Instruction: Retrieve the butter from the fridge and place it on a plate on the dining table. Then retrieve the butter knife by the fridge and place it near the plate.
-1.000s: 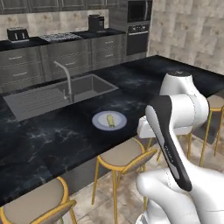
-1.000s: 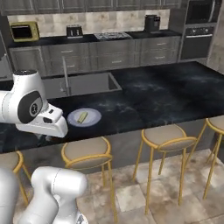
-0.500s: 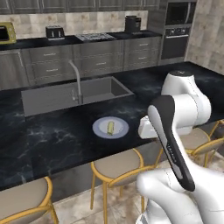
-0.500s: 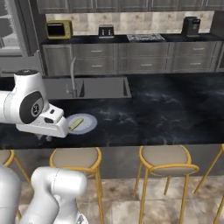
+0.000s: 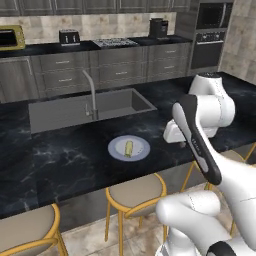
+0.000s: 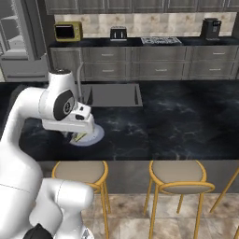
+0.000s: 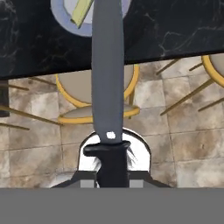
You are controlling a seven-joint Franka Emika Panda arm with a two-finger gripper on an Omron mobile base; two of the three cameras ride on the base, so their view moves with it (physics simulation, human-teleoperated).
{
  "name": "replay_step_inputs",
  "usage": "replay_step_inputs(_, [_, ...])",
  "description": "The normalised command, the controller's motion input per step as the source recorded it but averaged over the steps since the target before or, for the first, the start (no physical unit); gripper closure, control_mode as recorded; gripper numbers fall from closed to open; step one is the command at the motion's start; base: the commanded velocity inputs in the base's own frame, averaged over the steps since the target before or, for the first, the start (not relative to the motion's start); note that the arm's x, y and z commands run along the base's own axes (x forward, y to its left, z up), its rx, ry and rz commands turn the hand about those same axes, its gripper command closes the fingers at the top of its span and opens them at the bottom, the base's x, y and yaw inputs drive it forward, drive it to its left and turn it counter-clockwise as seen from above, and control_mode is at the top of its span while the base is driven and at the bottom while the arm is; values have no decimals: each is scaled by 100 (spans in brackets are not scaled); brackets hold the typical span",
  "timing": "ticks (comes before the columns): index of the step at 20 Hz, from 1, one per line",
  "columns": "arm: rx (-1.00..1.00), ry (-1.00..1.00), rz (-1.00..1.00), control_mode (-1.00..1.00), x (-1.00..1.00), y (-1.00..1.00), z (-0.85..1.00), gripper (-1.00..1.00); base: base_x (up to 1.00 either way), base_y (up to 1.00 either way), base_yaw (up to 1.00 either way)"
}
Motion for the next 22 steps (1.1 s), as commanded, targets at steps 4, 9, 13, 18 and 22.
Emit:
replay_step_inputs(4, [0, 0, 9, -100, 100, -77, -2, 100, 0, 0, 0])
replay_step_inputs(9, [0, 0, 0, -100, 100, -15, -47, 100, 0, 0, 0])
replay_step_inputs(13, [0, 0, 1, -100, 97, 3, -65, 100, 0, 0, 0])
replay_step_inputs(18, [-1, 0, 0, -100, 87, 5, -61, 100, 0, 0, 0])
replay_step_inputs(22, [-2, 0, 0, -100, 81, 13, -57, 100, 0, 0, 0])
